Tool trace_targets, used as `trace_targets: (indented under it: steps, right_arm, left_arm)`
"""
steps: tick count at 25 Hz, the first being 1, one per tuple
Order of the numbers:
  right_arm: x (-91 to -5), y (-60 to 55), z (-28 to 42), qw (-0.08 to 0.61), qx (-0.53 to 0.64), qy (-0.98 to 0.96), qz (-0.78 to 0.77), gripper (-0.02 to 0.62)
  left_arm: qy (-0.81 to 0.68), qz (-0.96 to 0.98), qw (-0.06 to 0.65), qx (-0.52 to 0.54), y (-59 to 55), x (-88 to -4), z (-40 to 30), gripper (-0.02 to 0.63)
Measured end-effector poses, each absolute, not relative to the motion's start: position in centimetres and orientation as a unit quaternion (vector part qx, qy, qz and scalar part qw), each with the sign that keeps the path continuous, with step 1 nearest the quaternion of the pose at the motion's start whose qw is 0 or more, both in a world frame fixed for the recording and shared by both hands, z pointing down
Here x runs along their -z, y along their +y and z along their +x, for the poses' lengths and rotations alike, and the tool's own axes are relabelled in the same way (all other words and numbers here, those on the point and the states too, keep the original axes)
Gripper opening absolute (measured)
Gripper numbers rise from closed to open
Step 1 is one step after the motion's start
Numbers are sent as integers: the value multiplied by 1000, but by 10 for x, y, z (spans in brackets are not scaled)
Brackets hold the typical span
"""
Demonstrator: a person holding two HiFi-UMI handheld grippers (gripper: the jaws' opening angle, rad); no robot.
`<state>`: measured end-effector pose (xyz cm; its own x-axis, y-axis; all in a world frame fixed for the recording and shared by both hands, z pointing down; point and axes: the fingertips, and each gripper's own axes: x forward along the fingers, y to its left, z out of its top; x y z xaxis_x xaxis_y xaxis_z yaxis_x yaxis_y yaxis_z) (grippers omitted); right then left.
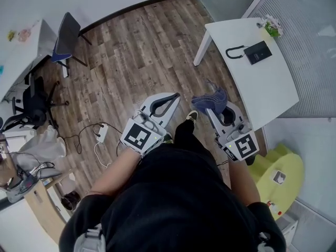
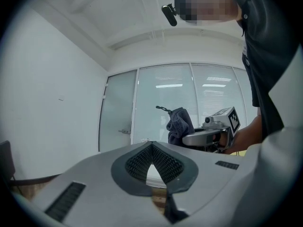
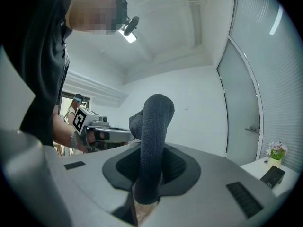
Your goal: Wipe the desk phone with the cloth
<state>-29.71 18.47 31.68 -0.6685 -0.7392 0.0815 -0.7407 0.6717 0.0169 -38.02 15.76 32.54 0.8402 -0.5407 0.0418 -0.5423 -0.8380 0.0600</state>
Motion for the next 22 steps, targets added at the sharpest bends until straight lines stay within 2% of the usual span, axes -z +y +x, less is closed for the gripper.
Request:
trace_targets:
  steps: [22]
  right_arm:
    - [-322, 19, -200, 20, -29, -921, 389, 92]
  left_arm:
    - [-290, 956, 34, -36, -2, -326, -276, 11]
